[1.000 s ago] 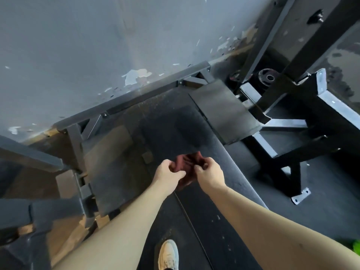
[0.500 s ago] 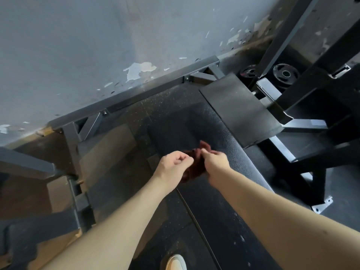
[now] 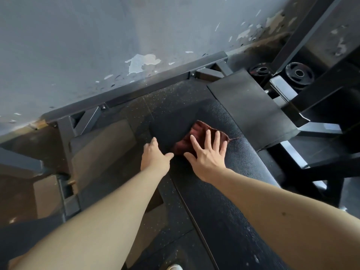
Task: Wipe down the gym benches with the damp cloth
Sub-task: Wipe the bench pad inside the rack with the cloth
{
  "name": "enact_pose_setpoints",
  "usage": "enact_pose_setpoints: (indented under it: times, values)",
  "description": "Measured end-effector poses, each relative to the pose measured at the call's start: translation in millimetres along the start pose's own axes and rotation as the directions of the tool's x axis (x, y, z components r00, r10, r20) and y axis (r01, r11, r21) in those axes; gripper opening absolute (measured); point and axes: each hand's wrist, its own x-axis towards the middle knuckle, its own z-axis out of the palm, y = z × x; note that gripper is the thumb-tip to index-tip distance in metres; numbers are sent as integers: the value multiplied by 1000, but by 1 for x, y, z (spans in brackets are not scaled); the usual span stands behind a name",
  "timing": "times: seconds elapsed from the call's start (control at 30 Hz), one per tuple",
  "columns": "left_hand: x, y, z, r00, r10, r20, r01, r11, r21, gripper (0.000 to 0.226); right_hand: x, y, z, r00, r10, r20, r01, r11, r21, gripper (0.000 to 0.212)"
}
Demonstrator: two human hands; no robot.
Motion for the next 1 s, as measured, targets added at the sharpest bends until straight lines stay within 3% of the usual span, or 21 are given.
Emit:
enact_pose_setpoints:
  times: [0.17,0.23,0.37,0.47,0.53,0.63,0.73,0.8,0.9,1.0]
  values:
    - [6,-9,9,999,48,-3,-48,990,133,86,20,-7,14,996,-68,-50,66,997,-31,72]
    - [8,-12,12,999,40,-7,-39,994,102,93,25,-15,21,992,-104,-68,101,994,-48,69]
    - [25,-11,1,997,-13,79,5,995,98,102,40,-33,24,940,-331,-85,326,943,-65,70]
    - [33,-11,-4,991,8,136,-30,986,164,101,71,-25,8,920,-388,-59,380,918,-109,69]
    - [34,-15,-5,985,23,170,-53,984,173,100,100,-6,-10,947,-309,-93,298,948,-111,68]
    - [34,-19,-5,979,62,194,-91,985,145,99,136,21,-35,991,-42,-127,38,999,-36,68]
    - [32,-22,-3,982,86,166,-108,986,128,97,145,0,-33,988,110,-111,-107,994,32,67]
    - [33,-24,-1,985,94,147,-115,983,142,97,134,-36,-21,993,28,-110,-25,999,30,66]
    - [36,-27,-1,984,110,141,-125,987,105,94,113,-76,-5,971,-227,-71,226,974,-18,64]
    - [38,-27,-4,980,99,175,-115,990,85,97,120,-58,-13,931,-365,-29,363,930,-53,63]
